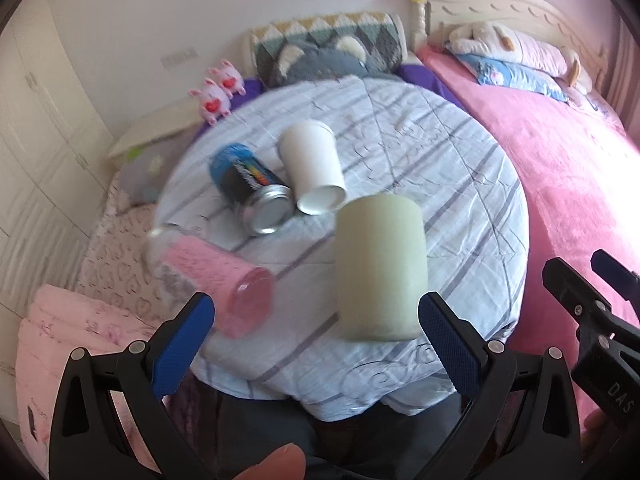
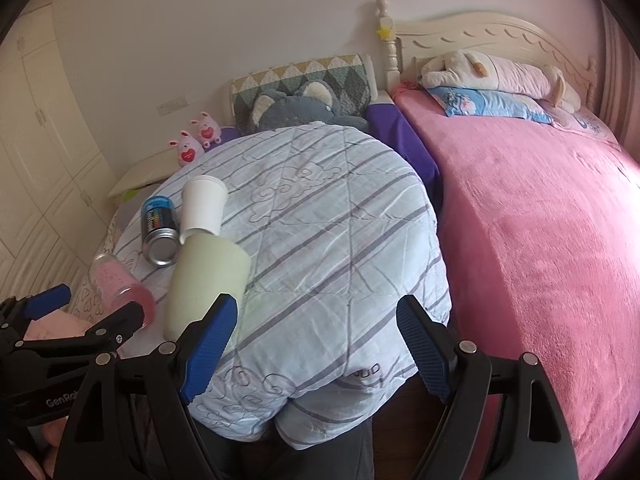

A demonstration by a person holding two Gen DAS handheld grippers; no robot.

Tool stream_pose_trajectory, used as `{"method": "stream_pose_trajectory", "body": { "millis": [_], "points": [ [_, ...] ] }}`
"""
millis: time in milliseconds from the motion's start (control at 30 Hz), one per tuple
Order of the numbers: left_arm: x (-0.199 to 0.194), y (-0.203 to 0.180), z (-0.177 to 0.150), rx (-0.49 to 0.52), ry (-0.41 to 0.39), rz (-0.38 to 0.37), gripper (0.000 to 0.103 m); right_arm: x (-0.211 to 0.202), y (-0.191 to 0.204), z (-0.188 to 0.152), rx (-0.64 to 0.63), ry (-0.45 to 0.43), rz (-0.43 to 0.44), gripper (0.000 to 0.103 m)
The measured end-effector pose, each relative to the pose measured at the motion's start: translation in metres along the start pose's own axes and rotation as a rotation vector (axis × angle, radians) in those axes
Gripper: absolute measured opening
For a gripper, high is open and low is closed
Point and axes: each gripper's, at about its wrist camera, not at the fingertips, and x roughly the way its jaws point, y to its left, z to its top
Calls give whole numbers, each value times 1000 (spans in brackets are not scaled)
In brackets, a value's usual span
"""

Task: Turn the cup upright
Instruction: 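Move the left tool onto the green cup and close around its body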

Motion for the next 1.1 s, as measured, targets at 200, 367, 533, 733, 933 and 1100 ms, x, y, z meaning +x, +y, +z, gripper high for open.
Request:
{"method": "stream_pose_trajectory", "body": {
  "millis": [200, 367, 533, 733, 933, 1100],
  "points": [
    [30, -15, 14, -15, 76, -64, 103, 18, -17, 9, 26, 24, -8, 83],
    [56, -22, 20, -45, 145, -89, 103, 38, -28, 16, 43, 56, -8, 83],
    [73, -24, 21, -71, 201, -97, 103, 55, -33, 20, 48, 83, -3, 83],
    [89, -23, 26, -121, 246, -111, 101, 69, -34, 22, 43, 110, 7, 83],
    [103, -27, 24, -126, 286, -146, 80, 72, -35, 22, 51, 116, 2, 83],
    [100, -25, 23, -130, 260, -167, 80, 69, -38, 22, 59, 112, -11, 83]
  ]
}}
